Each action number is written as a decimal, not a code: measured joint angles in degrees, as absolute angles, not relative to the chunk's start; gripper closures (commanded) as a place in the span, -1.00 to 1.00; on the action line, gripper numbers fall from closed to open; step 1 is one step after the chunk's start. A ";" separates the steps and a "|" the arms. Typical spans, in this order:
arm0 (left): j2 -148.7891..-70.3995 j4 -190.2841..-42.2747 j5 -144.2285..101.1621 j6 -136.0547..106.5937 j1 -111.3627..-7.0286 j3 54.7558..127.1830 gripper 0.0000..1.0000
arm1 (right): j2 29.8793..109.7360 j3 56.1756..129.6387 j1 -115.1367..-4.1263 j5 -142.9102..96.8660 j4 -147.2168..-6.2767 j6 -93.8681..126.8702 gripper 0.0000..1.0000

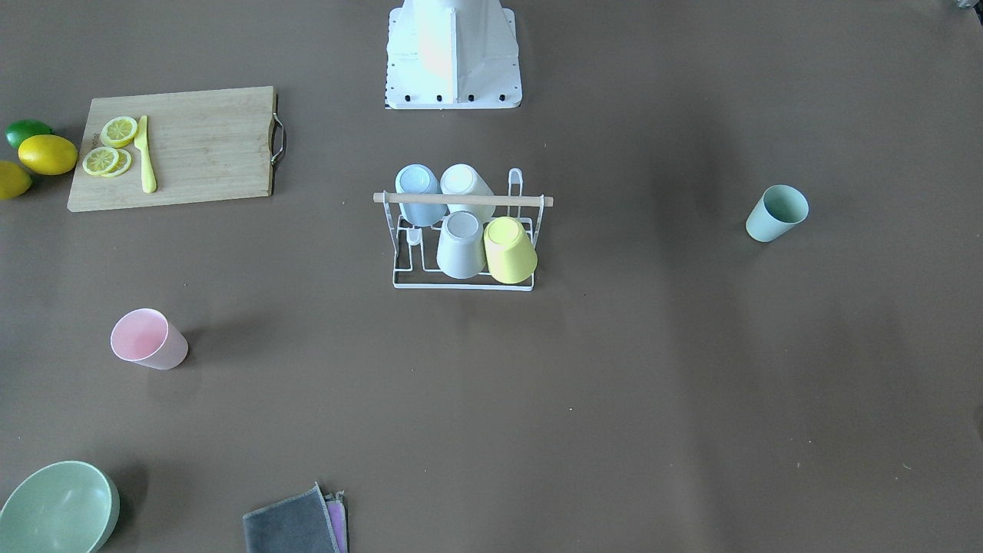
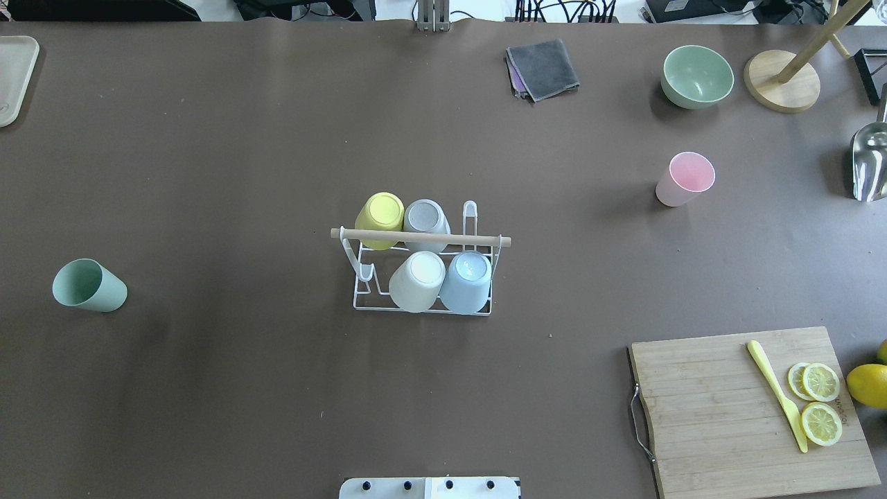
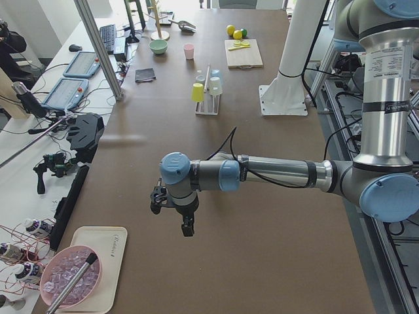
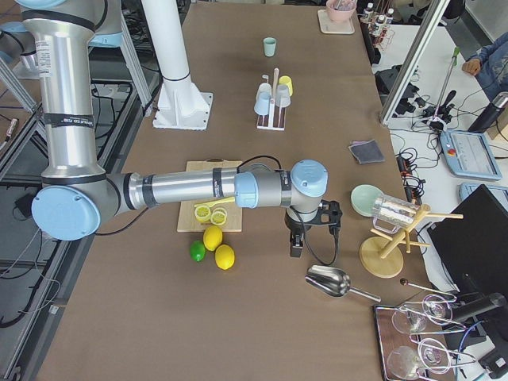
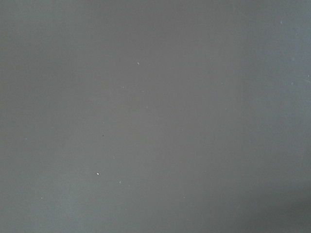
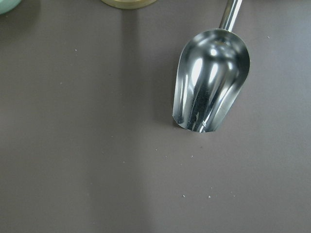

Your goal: Place cup on cup holder

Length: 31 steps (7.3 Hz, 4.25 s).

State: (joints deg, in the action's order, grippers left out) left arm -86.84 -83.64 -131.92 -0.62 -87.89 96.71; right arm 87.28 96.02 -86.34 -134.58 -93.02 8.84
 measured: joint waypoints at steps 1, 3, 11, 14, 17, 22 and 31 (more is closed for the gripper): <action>-86.86 -83.65 -131.92 -0.60 -87.89 96.74 -0.96 | 85.66 96.04 -85.78 -135.04 -93.56 8.90 -1.00; -86.94 -83.67 -131.92 -0.59 -87.89 96.79 -0.96 | 81.40 95.46 -81.22 -134.86 -94.87 8.96 -1.00; -87.04 -83.67 -131.95 -0.61 -87.85 96.84 -0.96 | 53.32 80.98 -68.68 -125.89 -112.76 0.84 -1.00; -86.92 -83.56 -132.00 -0.63 -87.88 96.99 -0.96 | 43.87 70.61 -64.17 -119.10 -116.68 -7.99 -1.00; -87.16 -83.52 -132.08 -0.73 -87.81 97.11 -0.96 | 37.75 62.00 -59.16 -112.76 -118.70 -15.60 -1.00; -102.54 -67.03 -132.02 -0.63 -83.14 92.87 -0.96 | 36.24 58.76 -53.60 -104.54 -119.00 -20.64 -1.00; -119.31 -61.80 -132.54 -0.84 -62.69 78.32 -0.96 | 36.98 53.73 -47.12 -99.36 -116.87 -24.81 -1.00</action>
State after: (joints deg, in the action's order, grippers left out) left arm -119.31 -61.80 -132.54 -0.84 -62.69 78.32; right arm 36.98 53.73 -47.12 -99.36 -116.87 -24.81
